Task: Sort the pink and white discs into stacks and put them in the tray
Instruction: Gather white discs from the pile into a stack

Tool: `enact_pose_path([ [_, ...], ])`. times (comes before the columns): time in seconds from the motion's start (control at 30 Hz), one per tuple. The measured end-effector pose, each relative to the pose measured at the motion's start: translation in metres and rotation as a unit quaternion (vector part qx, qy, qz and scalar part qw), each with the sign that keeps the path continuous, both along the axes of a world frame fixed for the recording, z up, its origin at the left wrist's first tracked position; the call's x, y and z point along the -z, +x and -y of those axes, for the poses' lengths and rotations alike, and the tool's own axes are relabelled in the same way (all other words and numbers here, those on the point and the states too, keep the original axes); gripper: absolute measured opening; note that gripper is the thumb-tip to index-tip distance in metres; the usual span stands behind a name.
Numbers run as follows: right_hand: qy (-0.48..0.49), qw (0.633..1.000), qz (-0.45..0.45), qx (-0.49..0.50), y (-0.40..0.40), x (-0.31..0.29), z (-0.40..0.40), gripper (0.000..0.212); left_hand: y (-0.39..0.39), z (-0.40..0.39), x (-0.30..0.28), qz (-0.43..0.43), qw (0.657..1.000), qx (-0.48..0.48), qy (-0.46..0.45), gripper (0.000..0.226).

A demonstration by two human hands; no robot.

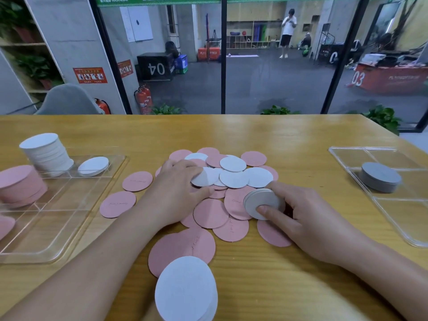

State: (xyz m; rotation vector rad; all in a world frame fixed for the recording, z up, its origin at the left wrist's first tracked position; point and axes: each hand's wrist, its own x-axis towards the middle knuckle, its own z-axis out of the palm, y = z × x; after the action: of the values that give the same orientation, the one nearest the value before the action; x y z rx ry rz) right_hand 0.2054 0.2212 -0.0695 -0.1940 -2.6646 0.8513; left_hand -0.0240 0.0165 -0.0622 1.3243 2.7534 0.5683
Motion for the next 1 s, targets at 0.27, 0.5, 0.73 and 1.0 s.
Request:
enact_pose_path([
  [0.27, 0.002, 1.000, 0.004, -0.003, 0.001, 0.000, -0.001, 0.029, -0.005, 0.003, -0.003, 0.016, 0.998, 0.001, 0.054, 0.016],
  [0.5, -0.006, 1.000, 0.003, 0.000, 0.000, 0.000, -0.001, 0.030, -0.001, -0.003, -0.005, 0.051, 0.996, -0.018, 0.072, 0.008],
  [0.73, -0.011, 1.000, 0.001, 0.001, -0.001, 0.001, -0.002, 0.031, -0.003, 0.000, -0.010, 0.073, 0.986, -0.014, 0.152, 0.028],
  [1.0, -0.018, 1.000, -0.011, 0.009, -0.001, -0.001, -0.001, 0.021, 0.014, -0.003, -0.019, 0.202, 0.930, 0.089, 0.294, 0.015],
])
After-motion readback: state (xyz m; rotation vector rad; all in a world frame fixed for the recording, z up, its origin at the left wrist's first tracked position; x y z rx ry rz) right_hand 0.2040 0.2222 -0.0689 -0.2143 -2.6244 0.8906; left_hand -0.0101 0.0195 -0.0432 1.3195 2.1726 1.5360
